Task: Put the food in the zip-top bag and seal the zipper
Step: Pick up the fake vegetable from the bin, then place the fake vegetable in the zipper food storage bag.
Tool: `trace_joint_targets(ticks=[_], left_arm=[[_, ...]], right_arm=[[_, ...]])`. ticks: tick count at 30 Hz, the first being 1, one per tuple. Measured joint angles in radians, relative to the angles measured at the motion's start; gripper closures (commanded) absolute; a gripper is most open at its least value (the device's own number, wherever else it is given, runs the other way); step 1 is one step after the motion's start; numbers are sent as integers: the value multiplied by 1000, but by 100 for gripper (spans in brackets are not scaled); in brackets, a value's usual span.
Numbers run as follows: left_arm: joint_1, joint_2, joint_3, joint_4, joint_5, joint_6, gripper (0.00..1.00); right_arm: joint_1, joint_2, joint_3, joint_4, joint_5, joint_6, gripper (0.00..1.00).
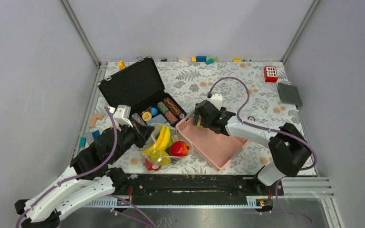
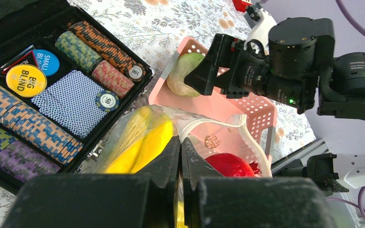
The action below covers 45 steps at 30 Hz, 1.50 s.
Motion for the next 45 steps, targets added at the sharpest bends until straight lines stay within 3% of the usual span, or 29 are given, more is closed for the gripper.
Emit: trace_joint_targets(ticks=[3,6,12,18,23,32,38,41,45], left_arm=[[0,1,0,0,0,0,100],[0,3,0,-2,0,-1,100],[0,18,0,-4,0,-3,100],[0,27,0,-4,0,-7,100],[0,26,0,-4,0,-7,100],[0,26,0,-4,1,-6,100],[0,34,0,-2,2,-6,100],[0,47,1,-2,3,-6,100],[0,53,1,-2,9,-6,100]], right_arm=[[-9,37,1,42,-3,20,13],[-31,55,0,72,-4,32,26],[-103,56,-24,151,-19,29,71],[-127,25,-74,228,-56,-28,98],[-127,-71,-85,203,-127,-82,100],[-128,-446,-119,107,-301,-199,100],[-127,-634,-121,113,-637,-238,100],[-98,-640,-108,143,-820,-235,100],[28,-587,-64,149,-959,-251,100]])
